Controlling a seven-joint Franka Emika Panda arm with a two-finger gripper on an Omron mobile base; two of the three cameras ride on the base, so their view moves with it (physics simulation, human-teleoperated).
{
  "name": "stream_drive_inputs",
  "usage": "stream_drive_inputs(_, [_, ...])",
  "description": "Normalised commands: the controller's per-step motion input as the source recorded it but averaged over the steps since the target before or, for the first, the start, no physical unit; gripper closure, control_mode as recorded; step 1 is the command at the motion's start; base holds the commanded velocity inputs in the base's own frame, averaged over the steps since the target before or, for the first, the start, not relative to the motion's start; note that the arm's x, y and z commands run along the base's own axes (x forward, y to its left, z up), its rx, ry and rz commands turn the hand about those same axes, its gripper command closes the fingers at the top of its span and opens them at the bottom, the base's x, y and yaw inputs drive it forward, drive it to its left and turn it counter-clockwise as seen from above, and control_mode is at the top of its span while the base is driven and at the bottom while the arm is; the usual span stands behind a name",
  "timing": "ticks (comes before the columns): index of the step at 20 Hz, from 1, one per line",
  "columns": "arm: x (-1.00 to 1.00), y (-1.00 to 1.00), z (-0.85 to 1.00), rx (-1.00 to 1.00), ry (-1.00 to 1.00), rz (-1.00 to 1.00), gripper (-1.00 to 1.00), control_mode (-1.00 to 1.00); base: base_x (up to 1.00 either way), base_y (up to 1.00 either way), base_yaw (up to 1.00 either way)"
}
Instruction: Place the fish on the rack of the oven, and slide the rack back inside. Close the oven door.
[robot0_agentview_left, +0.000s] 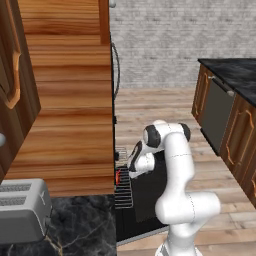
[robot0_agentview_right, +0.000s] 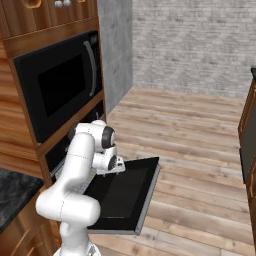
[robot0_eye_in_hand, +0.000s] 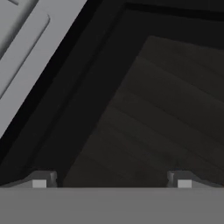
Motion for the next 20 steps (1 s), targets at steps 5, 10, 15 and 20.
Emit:
stream_drive_inputs(5, [0.0, 0.98, -0.58, -0.04, 0.0, -0.09, -1.0, -1.0, 0.0, 0.0, 0.0])
stream_drive_inputs(10, [0.0, 1.0, -0.71, -0.03, 0.0, -0.14, -1.0, -1.0, 0.0, 0.0, 0.0])
stream_drive_inputs(15, [-0.03, 0.68, -0.35, -0.01, -0.01, -0.15, -1.0, -1.0, 0.0, 0.0, 0.0])
stream_drive_inputs(20, [-0.09, -0.93, 0.92, 0.0, 0.01, -0.23, -1.0, -1.0, 0.0, 0.0, 0.0])
